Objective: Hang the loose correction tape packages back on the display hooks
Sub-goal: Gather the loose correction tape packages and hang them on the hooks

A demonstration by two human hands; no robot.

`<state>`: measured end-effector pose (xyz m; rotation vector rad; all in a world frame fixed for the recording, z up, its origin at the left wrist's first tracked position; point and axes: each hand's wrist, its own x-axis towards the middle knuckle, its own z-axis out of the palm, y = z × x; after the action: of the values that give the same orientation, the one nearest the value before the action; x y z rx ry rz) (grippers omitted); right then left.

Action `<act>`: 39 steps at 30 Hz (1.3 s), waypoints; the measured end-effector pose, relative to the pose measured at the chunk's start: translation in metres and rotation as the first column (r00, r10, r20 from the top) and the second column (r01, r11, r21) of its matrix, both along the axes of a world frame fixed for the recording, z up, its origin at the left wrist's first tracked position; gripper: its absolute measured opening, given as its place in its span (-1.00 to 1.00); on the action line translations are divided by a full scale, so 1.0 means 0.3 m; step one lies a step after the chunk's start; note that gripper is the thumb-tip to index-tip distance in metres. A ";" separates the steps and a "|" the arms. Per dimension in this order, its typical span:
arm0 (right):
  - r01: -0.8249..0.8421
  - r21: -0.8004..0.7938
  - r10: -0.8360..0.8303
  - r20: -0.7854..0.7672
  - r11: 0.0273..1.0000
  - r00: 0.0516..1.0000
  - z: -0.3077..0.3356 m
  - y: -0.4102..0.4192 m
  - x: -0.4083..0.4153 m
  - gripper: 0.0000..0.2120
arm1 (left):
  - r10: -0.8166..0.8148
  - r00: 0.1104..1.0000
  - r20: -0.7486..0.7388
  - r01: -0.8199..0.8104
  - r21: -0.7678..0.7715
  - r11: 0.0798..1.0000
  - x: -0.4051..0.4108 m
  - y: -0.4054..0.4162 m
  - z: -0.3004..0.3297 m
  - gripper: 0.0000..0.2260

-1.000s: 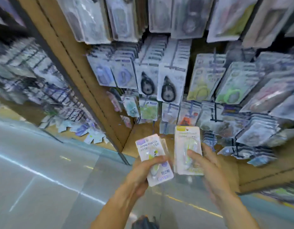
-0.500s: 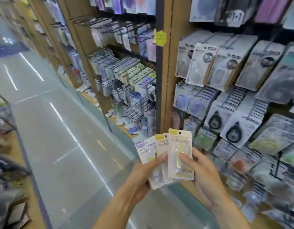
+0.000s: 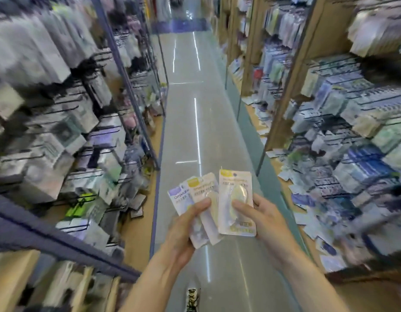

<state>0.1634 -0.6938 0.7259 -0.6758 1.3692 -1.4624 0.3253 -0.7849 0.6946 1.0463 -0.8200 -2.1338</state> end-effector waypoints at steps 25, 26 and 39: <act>0.815 -0.030 -0.815 -0.017 0.579 0.579 0.206 -0.735 -1.324 -0.78 | -0.647 0.748 -0.147 0.635 -0.126 0.763 -1.759 -1.021 0.230 -0.32; 0.804 -0.050 -0.805 -0.039 0.593 0.592 0.240 -0.791 -1.373 -0.79 | -0.632 0.759 -0.157 0.619 -0.127 0.775 -1.805 -1.072 0.263 -0.47; 0.847 -0.173 -0.864 -0.056 0.502 0.501 0.370 -1.216 -1.699 -0.81 | -0.633 0.715 -0.296 0.605 -0.193 0.773 -2.131 -1.504 0.403 -0.85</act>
<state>-0.3462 -1.0588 0.8368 -0.0969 1.8680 -2.3448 -0.3140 -1.2362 0.8156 0.3233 -1.1876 -2.7026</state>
